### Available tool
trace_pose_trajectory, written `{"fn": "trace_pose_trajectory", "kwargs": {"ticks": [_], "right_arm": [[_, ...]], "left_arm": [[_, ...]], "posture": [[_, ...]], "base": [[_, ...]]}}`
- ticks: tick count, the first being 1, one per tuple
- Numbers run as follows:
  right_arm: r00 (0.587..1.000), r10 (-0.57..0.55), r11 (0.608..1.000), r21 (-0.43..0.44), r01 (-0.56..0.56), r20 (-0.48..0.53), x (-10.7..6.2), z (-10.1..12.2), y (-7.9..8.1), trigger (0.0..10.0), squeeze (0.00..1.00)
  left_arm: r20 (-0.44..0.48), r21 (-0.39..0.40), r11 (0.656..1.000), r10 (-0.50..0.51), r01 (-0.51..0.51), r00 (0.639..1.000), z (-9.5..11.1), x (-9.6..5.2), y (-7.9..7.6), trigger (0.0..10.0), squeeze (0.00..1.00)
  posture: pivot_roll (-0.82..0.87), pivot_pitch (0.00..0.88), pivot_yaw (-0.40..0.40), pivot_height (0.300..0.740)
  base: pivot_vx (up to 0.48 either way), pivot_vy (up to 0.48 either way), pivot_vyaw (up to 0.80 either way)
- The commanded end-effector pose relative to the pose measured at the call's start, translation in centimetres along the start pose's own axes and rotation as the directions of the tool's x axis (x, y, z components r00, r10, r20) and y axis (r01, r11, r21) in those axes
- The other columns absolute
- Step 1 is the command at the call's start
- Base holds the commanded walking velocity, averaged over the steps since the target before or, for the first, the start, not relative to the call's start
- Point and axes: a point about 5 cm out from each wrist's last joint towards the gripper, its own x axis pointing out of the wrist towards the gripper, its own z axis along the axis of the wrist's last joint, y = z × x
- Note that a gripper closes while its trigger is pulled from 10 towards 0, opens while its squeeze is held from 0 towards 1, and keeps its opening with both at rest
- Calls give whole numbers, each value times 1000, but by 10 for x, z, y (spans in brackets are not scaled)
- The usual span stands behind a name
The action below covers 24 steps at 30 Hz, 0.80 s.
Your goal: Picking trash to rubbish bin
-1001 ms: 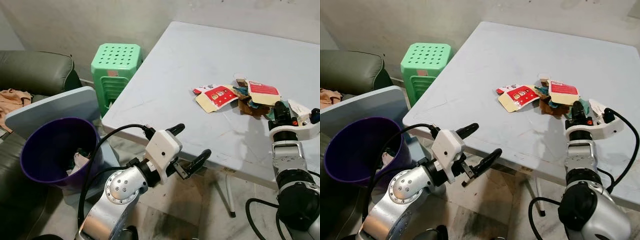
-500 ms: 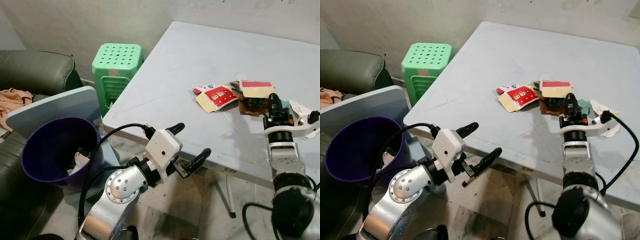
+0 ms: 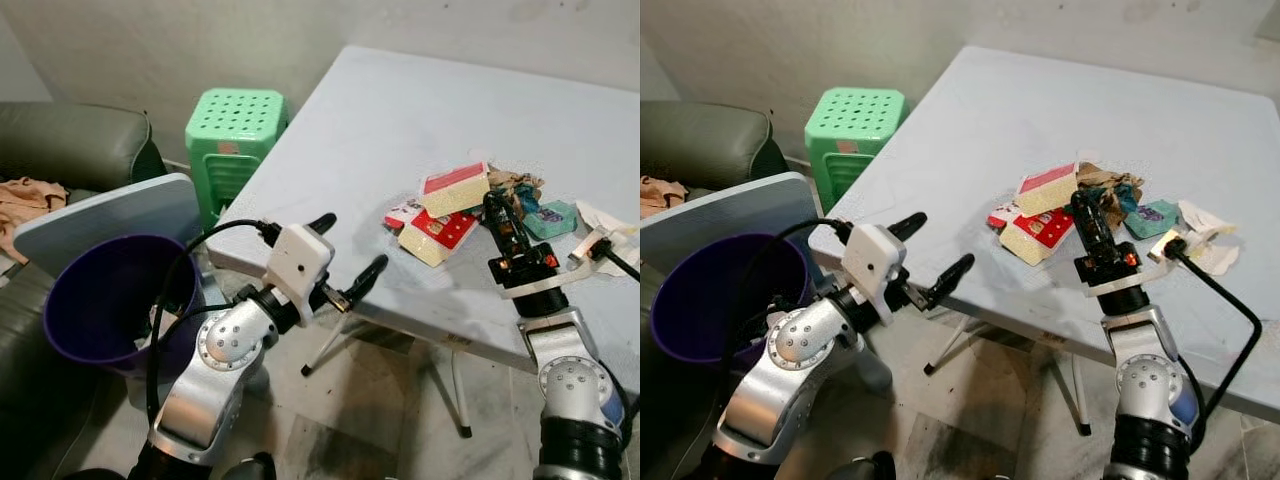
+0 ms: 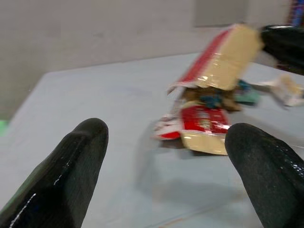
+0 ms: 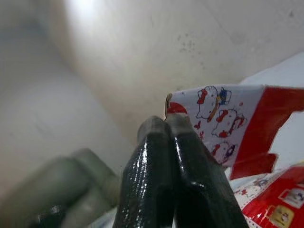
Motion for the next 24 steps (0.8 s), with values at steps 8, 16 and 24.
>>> {"fn": "trace_pose_trajectory", "kwargs": {"ticks": [8,16,24], "right_arm": [[1000,-7,958,-288,1,-19,7,10,25,10000,0],[997,-81,888,-454,77,10,7,11,36,10000,0],[979,-199,801,-569,184,37,2,3,41,10000,0]], "left_arm": [[28,3,996,85,-85,996,3,3,17,10000,0],[48,-23,957,291,-290,956,6,-2,49,10000,0],[17,-68,896,441,-439,898,-2,-14,69,10000,0]], "posture": [[9,91,-16,740],[12,72,-20,740],[10,69,-17,740]], "base": [[0,0,0],[0,0,0],[0,0,0]]}}
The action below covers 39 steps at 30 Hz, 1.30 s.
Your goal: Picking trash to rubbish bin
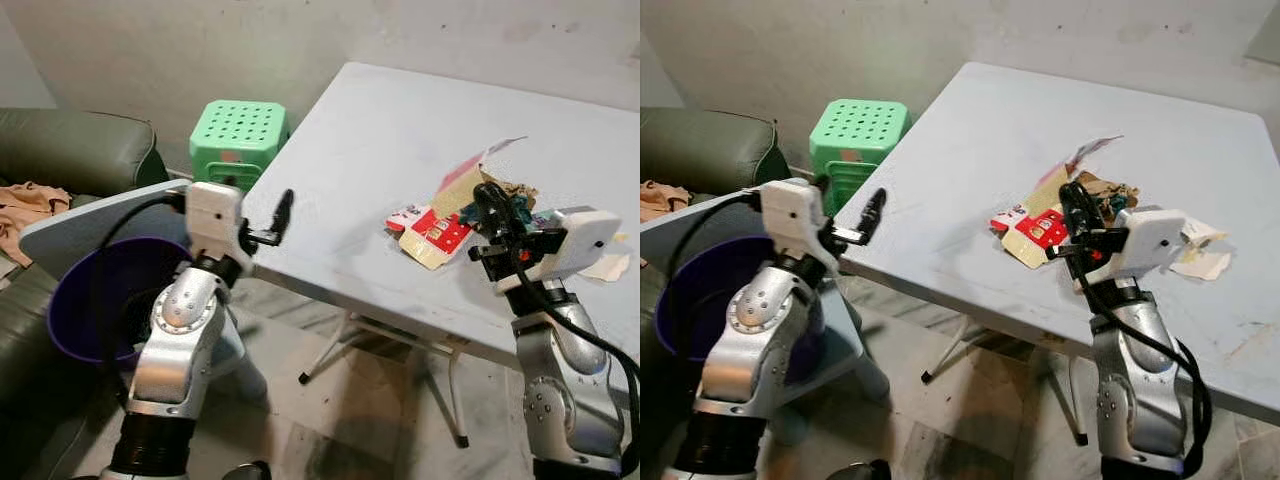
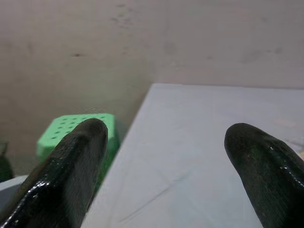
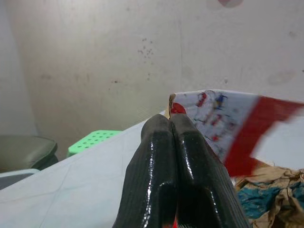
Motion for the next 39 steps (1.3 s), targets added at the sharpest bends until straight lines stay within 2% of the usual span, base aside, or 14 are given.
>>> {"fn": "trace_pose_trajectory", "kwargs": {"ticks": [1,6,8,9,11,15,16,23,26,29,35,39], "right_arm": [[1000,1,1000,-30,-1,20,-3,5,7,10000,0],[998,-34,998,-52,31,-44,-14,-10,14,10000,0],[995,-45,992,-118,34,-92,-25,-21,16,10000,0],[995,-45,992,-118,34,-92,-25,-21,16,10000,0],[993,-56,991,-126,42,-107,-27,-25,16,10000,0],[990,-77,988,-145,59,-118,-26,-29,13,10000,0],[990,-80,983,-174,59,-117,-25,-29,12,10000,0],[989,-89,977,-202,64,-119,-19,-31,5,10000,0],[989,-81,979,-198,55,-124,-18,-31,6,10000,0],[989,-68,979,-198,41,-129,-17,-32,7,10000,0],[989,-36,979,-206,6,-144,-17,-35,8,10000,0],[989,-24,980,-198,-6,-146,-16,-35,7,10000,0]], "left_arm": [[-15,-18,999,32,-33,999,-5,-3,2,10000,0],[-27,-4,999,51,-51,998,-15,-12,-1,10000,0],[-32,-38,997,69,-70,997,-20,-18,-3,10000,0],[-32,-38,997,69,-70,997,-20,-18,-3,10000,0],[-53,-11,998,56,-56,997,-27,-21,-6,10000,0],[-67,-29,996,77,-80,995,-32,-21,-3,10000,0],[-68,-27,996,84,-86,994,-32,-19,-1,10000,0],[-49,-28,992,118,-119,992,-27,-11,11,10000,0],[-53,-48,991,121,-124,991,-27,-10,12,10000,0],[-67,-28,992,121,-123,990,-29,-10,11,10000,0],[-67,-47,992,116,-119,991,-31,-10,6,10000,0],[-68,-33,992,116,-118,991,-31,-10,5,10000,0]], "posture": [[10,69,-17,740],[8,73,-12,740],[9,74,-10,740],[9,74,-10,740],[8,72,-10,740],[6,68,-13,740],[6,67,-14,740],[10,52,-21,740],[11,46,-24,740],[13,41,-28,740],[19,28,-45,740],[21,22,-50,740]], "base": [[0,0,0],[0,0,0],[0,0,0],[0,0,0],[0,0,0],[0,0,484],[0,0,800],[0,0,800],[0,0,800],[0,0,800],[0,0,800],[0,0,800]]}}
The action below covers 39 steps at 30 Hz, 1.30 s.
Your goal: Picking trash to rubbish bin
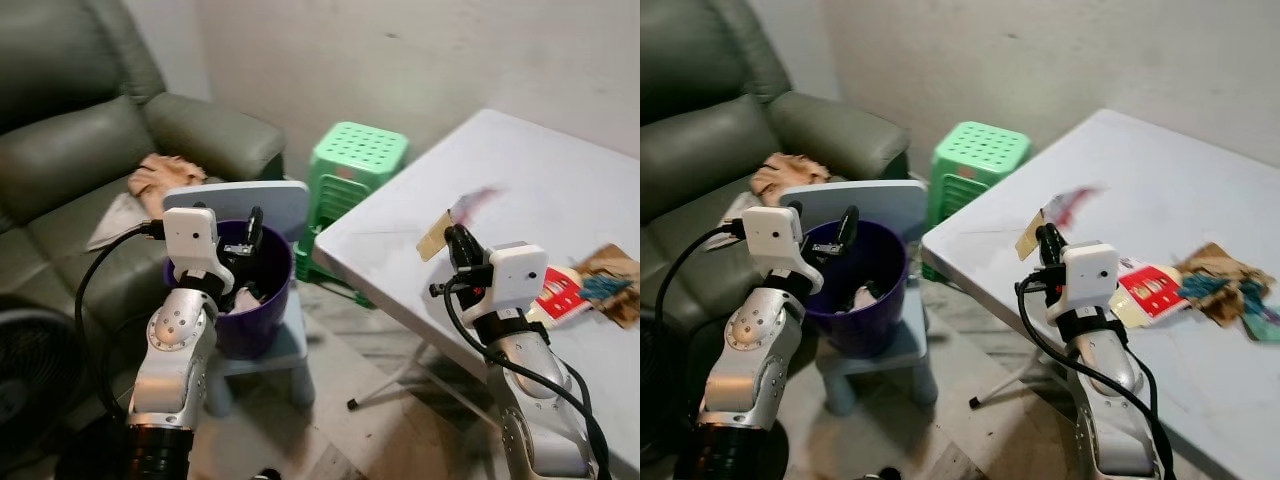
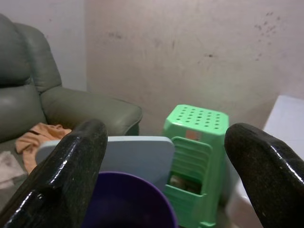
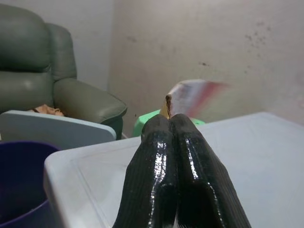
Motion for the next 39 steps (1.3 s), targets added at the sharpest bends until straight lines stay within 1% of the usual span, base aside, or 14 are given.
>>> {"fn": "trace_pose_trajectory", "kwargs": {"ticks": [1,8,12,19,22,23,24,25,26,28,34,39], "right_arm": [[1000,22,1000,11,-23,18,3,2,4,10000,0],[999,35,999,7,-35,13,6,2,3,10000,0],[999,43,999,7,-43,11,8,2,1,10000,0],[999,37,999,2,-37,9,8,1,-2,10000,0],[998,54,999,5,-54,17,8,3,0,10000,0],[998,52,997,47,-53,18,8,2,1,10000,0],[998,52,997,47,-53,18,8,2,1,10000,0],[998,59,995,76,-61,25,8,3,1,10000,0],[998,61,995,73,-63,26,8,3,1,10000,0],[998,62,996,66,-63,20,7,3,1,10000,0],[998,66,995,69,-67,13,7,2,-1,10000,0],[998,65,995,79,-66,14,8,1,-2,10000,0]], "left_arm": [[-4,16,1000,24,-23,1000,0,-1,7,10000,0],[-14,-1,1000,31,-31,999,0,1,7,10000,0],[-17,35,999,27,-27,999,0,1,5,10000,0],[-9,46,998,32,-32,999,1,2,4,10000,0],[-13,52,998,29,-29,999,0,2,3,10000,0],[-12,55,998,26,-25,1000,0,3,2,10000,0],[-12,55,998,26,-25,1000,0,3,2,10000,0],[-9,58,998,23,-22,1000,1,3,2,10000,0],[-5,60,998,19,-19,1000,1,3,1,10000,0],[-12,40,999,14,-13,1000,1,4,1,10000,0],[-11,32,999,0,1,1000,1,5,0,10000,0],[-1,28,1000,-1,1,1000,3,5,1,10000,0]], "posture": [[21,22,-50,740],[30,20,-58,740],[34,35,-64,740],[33,46,-64,740],[31,47,-64,740],[31,47,-64,740],[31,47,-64,740],[27,52,-64,740],[25,55,-64,740],[24,55,-63,740],[24,61,-61,740],[26,62,-62,740]], "base": [[0,0,800],[0,0,800],[0,0,800],[0,0,800],[0,0,800],[0,0,0],[0,0,0],[0,0,0],[0,0,0],[0,0,0],[0,0,0],[369,0,0]]}}
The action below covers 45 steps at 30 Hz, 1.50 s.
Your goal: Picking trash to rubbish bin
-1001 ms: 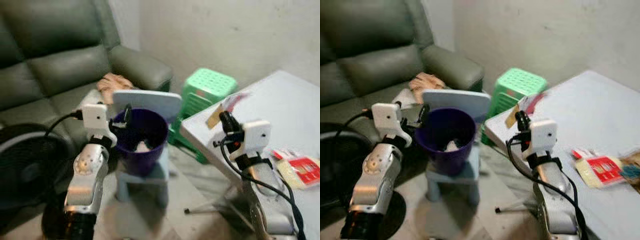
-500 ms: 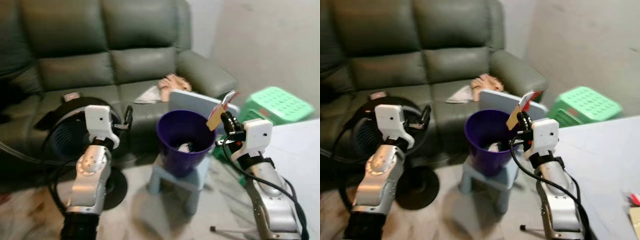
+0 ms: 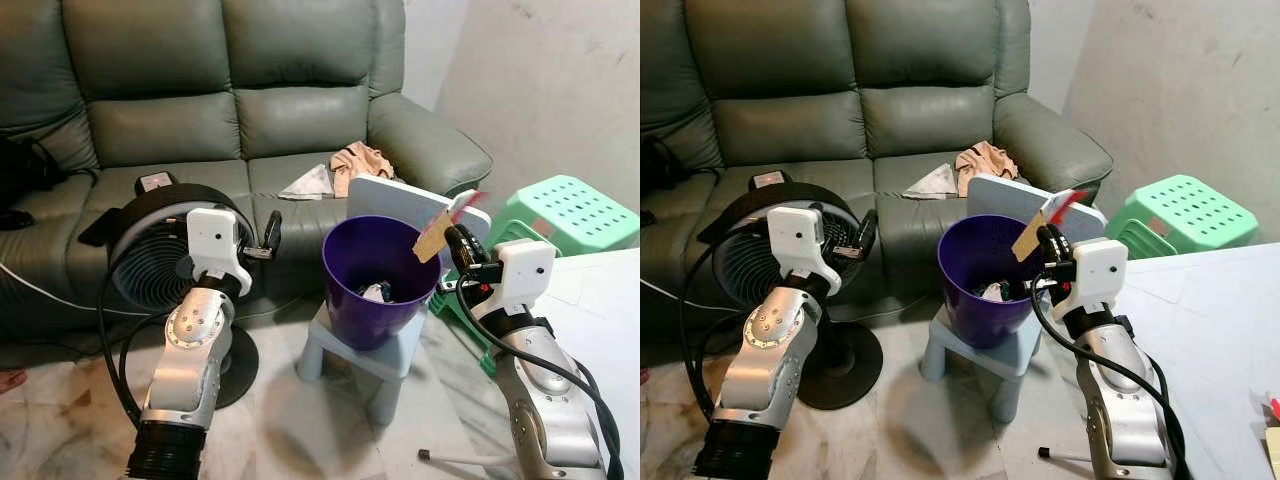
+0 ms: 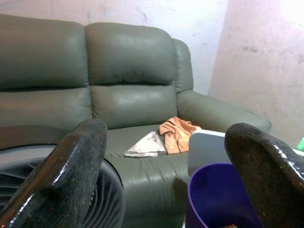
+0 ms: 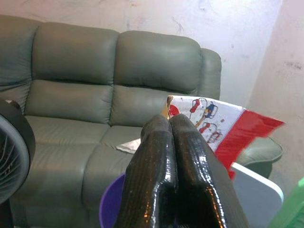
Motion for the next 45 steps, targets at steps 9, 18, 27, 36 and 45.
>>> {"fn": "trace_pose_trajectory", "kwargs": {"ticks": [9,18,27,36,45], "right_arm": [[1000,5,1000,15,-5,11,2,3,-1,10000,0],[1000,26,1000,10,-26,5,2,3,-1,10000,0],[994,103,994,-31,-104,-45,6,-3,-4,10000,0],[975,193,975,-92,-204,-112,28,-10,-9,10000,0],[943,261,952,-105,-286,-205,52,-28,0,10000,0]], "left_arm": [[14,2,1000,-14,14,1000,5,3,-1,10000,0],[32,26,1000,1,-2,999,7,3,-2,10000,0],[56,14,999,-50,50,997,6,-5,-12,10000,0],[47,29,972,-234,233,971,-5,-31,-52,10000,0],[33,8,955,-298,298,954,-9,-58,-80,10000,0]], "posture": [[28,68,-62,740],[29,66,-62,740],[33,72,-70,740],[53,103,-100,740],[72,150,-134,740]], "base": [[480,0,0],[373,0,0],[0,0,0],[0,0,0],[0,0,0]]}}
